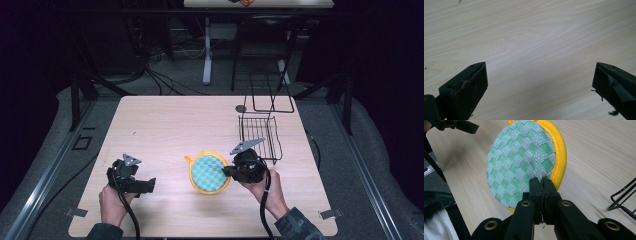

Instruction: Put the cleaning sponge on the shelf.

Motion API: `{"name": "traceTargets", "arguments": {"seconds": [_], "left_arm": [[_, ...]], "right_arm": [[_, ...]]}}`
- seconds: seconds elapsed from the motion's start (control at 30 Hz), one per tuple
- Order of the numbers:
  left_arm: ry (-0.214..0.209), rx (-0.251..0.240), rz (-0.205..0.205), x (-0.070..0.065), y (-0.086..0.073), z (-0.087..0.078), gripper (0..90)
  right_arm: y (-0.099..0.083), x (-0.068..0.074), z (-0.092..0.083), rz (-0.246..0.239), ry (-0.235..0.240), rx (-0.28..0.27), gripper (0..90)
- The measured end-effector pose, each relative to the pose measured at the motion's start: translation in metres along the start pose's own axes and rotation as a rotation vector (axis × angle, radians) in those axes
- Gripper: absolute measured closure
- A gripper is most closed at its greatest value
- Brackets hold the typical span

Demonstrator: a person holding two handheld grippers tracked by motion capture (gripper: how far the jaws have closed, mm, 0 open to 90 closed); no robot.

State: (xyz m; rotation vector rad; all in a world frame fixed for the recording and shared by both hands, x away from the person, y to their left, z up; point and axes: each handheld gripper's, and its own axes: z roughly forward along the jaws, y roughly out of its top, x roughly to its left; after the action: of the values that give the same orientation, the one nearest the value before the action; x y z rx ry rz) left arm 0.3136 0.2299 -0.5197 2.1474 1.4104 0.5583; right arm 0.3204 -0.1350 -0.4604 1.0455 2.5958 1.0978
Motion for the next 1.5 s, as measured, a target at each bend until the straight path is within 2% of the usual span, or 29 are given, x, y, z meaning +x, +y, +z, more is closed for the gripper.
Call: {"name": "traceTargets", "arguments": {"seconds": [0.2, 0.57, 0.87, 1.5], "left_arm": [[-0.004, -0.009, -0.012, 0.009, -0.004, -0.001, 0.1], [-0.024, -0.012, 0.017, 0.005, -0.003, 0.001, 0.1], [-0.034, -0.011, 0.013, 0.007, -0.003, 0.002, 0.1], [-0.032, -0.006, 0.012, 0.007, -0.005, 0.001, 0.1]], "right_arm": [[0.0, -0.006, -0.01, 0.01, -0.027, -0.024, 88.7], [-0.003, -0.031, -0.036, 0.06, -0.093, -0.085, 88.7], [-0.007, -0.047, -0.046, 0.101, -0.133, -0.105, 88.8], [-0.017, -0.087, -0.064, 0.208, -0.203, -0.185, 88.8]]}}
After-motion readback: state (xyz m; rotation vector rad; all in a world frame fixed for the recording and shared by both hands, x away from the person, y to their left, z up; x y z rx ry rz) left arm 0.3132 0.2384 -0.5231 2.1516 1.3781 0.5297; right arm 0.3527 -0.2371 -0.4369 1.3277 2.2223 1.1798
